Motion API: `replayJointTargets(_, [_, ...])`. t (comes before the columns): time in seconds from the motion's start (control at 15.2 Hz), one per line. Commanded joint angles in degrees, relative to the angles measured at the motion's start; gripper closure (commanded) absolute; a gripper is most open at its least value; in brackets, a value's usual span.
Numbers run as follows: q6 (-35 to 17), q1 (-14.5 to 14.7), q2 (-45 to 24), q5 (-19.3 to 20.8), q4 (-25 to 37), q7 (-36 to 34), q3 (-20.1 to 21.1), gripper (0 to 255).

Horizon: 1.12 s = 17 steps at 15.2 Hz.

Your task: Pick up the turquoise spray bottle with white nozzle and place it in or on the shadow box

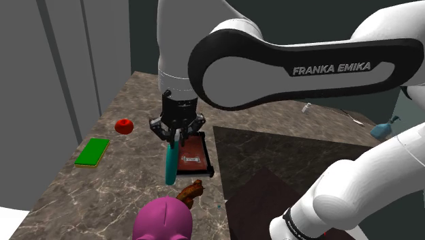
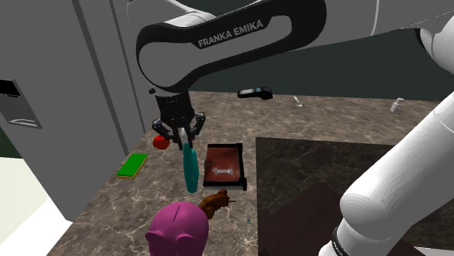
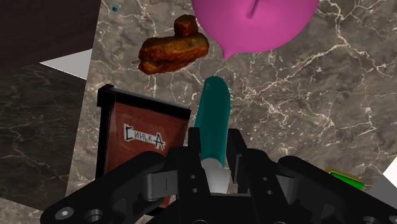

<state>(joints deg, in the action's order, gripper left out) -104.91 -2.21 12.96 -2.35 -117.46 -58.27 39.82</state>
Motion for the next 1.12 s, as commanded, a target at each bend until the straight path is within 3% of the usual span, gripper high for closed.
replayJointTargets(0.0, [1.5, 0.0, 0.1, 0.0, 1.4, 0.1, -0.1, 255])
replayJointTargets(0.4, [6.0, -0.2, 0.3, 0.0, 5.8, 0.5, -0.5, 255])
replayJointTargets(1.06, [11.3, -5.0, 1.1, 1.8, 10.6, 14.0, -9.7, 255])
